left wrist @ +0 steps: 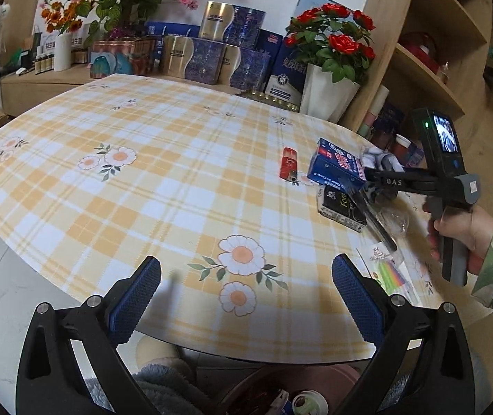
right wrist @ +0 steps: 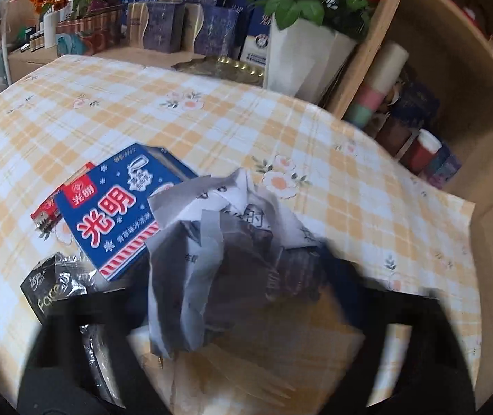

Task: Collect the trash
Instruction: 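Grasp the crumpled grey-white paper with the right tool, then grasp a thin white item with the left tool while the right tool holds the paper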

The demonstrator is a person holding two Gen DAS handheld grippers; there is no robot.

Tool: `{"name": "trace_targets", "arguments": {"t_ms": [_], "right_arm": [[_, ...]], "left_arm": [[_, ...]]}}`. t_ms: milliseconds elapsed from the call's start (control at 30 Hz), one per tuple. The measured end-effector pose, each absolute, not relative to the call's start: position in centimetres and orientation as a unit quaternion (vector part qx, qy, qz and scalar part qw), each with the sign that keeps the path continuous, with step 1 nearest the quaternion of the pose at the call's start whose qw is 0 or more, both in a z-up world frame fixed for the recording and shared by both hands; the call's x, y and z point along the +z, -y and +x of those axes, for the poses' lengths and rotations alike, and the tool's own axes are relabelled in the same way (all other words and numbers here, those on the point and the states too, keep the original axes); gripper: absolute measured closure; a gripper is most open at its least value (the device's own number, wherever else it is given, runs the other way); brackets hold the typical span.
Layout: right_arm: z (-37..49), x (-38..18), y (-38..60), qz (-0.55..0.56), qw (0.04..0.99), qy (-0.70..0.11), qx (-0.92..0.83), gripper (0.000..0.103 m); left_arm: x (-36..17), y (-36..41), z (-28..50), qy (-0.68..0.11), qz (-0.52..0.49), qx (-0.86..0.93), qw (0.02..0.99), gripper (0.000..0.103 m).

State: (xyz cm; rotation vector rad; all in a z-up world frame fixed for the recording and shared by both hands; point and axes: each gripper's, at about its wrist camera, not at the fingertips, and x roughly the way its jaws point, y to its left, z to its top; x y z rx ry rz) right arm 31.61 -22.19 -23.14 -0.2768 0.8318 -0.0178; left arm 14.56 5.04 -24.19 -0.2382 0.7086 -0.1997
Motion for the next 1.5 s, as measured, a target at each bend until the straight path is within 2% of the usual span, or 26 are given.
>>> {"name": "trace_targets", "arguments": {"t_ms": [33,167,233,500,533,567,600,667,767,1000,1167,1433,1500], "right_arm": [[31.2,-23.1,22.3,-0.135,0.907,-0.399,-0.009,0.055],[28.9,-21.8,23.7,-0.103,0.925,-0.366,-0.011,0.062],[27.5,-21.2,24.5,-0.089,0.932,-0.352,-0.01,0.069],[19.9,-18.3,28.5,-0.027,0.961,-0.275,-0.03,0.071],[18.9,-18.1,29.0,-0.01,0.963,-0.268,-0.029,0.071],[17.7,-18.0,29.7,0.015,0.965,-0.261,-0.029,0.071],[16.7,-18.0,30.2,0.031,0.966,-0.255,-0.03,0.071],[14.9,-18.3,31.1,0.061,0.966,-0.25,-0.035,0.071],[13.0,-19.1,31.9,0.095,0.962,-0.253,-0.043,0.071],[9.9,-19.7,32.6,0.123,0.964,-0.232,-0.047,0.071],[9.3,-20.3,32.9,0.124,0.966,-0.225,-0.044,0.071],[9.0,-21.4,33.8,0.141,0.963,-0.227,-0.036,0.071],[9.1,-21.7,33.9,0.147,0.962,-0.229,-0.031,0.071]], "left_arm": [[-24.2,-5.1,14.6,-0.347,-0.119,-0.095,0.926,0.006],[-24.4,-5.8,14.6,-0.348,-0.133,-0.088,0.924,0.006],[-24.3,-5.8,14.5,-0.347,-0.135,-0.086,0.924,0.006],[-23.9,-4.6,13.8,-0.344,-0.121,-0.114,0.924,0.006],[-23.7,-4.2,13.8,-0.345,-0.115,-0.121,0.924,0.013],[-23.4,-3.7,13.9,-0.351,-0.105,-0.122,0.923,0.028],[-23.2,-3.1,14.2,-0.361,-0.092,-0.124,0.92,0.034],[-22.9,-1.5,15.0,-0.384,-0.085,-0.143,0.908,0.052],[-22.1,1.2,16.5,-0.401,-0.117,-0.198,0.887,0.068],[-22.4,8.5,20.9,-0.464,-0.149,-0.244,0.838,0.07],[-24.5,9.7,23.4,-0.509,-0.187,-0.201,0.816,0.07],[-24.4,11.8,25.2,-0.507,-0.169,-0.182,0.826,0.07],[-24.6,11.7,25.6,-0.505,-0.175,-0.178,0.826,0.081]]}}
